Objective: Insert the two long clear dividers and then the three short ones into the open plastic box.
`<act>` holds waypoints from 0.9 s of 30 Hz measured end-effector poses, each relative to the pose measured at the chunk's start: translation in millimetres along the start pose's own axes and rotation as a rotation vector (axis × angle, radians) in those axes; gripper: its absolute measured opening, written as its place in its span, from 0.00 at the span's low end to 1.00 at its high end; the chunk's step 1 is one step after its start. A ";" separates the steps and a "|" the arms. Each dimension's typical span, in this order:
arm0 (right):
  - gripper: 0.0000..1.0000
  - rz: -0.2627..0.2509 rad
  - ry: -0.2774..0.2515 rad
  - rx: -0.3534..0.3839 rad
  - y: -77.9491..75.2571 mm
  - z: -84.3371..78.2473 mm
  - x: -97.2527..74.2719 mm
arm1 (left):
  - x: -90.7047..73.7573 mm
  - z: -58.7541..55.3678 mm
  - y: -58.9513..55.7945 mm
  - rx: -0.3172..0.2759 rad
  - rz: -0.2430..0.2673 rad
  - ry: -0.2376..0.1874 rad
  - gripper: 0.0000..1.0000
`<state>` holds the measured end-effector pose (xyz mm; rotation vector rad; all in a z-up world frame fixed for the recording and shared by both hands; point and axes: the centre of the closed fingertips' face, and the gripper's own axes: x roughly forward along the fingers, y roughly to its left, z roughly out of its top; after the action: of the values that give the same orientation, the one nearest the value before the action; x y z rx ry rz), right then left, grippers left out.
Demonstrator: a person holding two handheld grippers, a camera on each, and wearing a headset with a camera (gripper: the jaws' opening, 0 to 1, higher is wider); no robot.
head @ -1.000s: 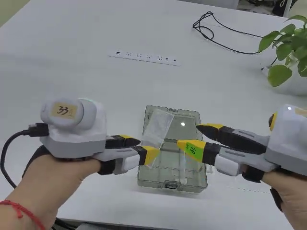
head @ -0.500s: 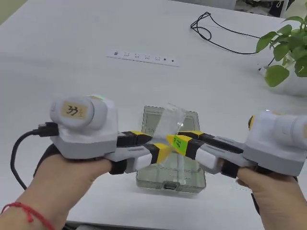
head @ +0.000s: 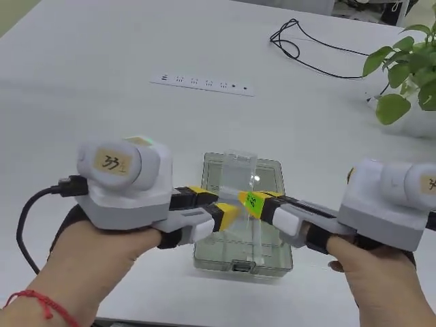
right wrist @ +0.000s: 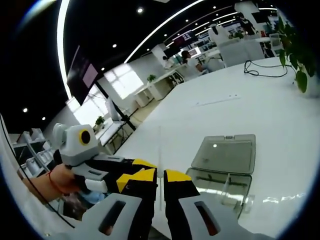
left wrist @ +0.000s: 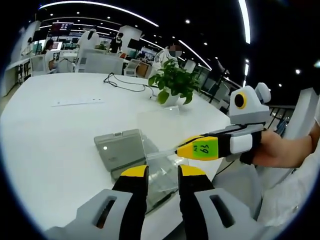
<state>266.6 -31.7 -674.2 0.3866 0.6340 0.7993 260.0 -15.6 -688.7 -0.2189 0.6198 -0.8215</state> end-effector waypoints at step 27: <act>0.07 -0.061 0.065 -0.012 0.6 11.2 6.9 | -17.1 -14.5 7.6 0.163 -0.085 0.009 0.49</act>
<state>277.3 -27.1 -668.1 0.3298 0.6988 0.7592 247.2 2.9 -696.1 -0.0932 0.5518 -0.9508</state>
